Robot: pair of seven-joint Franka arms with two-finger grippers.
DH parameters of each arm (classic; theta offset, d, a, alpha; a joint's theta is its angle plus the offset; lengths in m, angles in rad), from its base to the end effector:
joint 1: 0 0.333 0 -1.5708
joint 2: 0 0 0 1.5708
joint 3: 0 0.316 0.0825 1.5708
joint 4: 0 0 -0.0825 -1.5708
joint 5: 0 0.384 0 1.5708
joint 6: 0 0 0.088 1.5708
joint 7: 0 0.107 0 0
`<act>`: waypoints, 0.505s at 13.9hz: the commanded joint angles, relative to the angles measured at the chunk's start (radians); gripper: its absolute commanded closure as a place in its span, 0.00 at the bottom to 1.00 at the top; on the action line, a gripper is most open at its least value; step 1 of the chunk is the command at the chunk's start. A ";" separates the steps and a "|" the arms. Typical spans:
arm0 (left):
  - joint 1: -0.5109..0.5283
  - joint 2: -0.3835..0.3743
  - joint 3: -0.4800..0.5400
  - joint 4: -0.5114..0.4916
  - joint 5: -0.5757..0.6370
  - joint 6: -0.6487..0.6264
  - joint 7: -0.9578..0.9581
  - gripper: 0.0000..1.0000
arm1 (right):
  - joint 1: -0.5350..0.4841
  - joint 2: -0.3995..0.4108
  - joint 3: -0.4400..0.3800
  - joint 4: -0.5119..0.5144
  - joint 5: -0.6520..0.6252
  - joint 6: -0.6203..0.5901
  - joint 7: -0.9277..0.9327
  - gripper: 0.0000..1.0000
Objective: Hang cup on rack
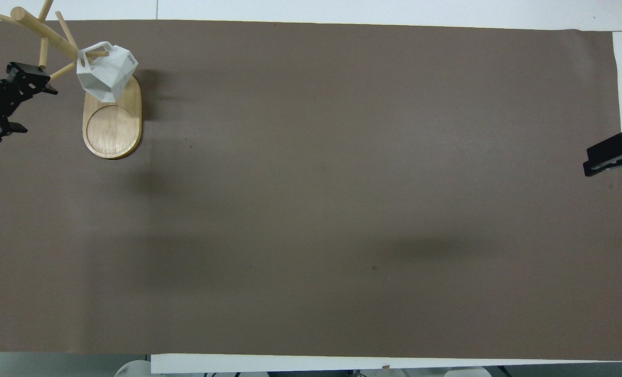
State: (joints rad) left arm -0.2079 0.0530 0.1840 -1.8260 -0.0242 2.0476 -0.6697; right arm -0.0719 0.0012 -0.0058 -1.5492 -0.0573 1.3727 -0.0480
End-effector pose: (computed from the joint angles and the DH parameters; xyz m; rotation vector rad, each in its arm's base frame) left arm 0.5944 -0.0175 0.5161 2.9005 0.9838 0.2381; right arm 0.5307 -0.0483 0.6185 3.0827 -0.0555 -0.2797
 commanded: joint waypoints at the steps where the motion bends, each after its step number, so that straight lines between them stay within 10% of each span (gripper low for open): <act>1: -0.010 -0.019 -0.009 0.091 0.013 -0.200 0.149 0.01 | -0.011 -0.010 0.006 -0.018 0.017 0.014 0.008 0.01; 7: -0.008 -0.067 -0.021 0.195 0.013 -0.458 0.530 0.01 | -0.012 -0.010 0.006 -0.017 0.017 0.014 0.008 0.01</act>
State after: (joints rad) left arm -0.2166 0.0168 0.1668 -1.6515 -0.0240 1.6555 -0.2393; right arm -0.0719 0.0012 -0.0057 -1.5495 -0.0573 1.3727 -0.0480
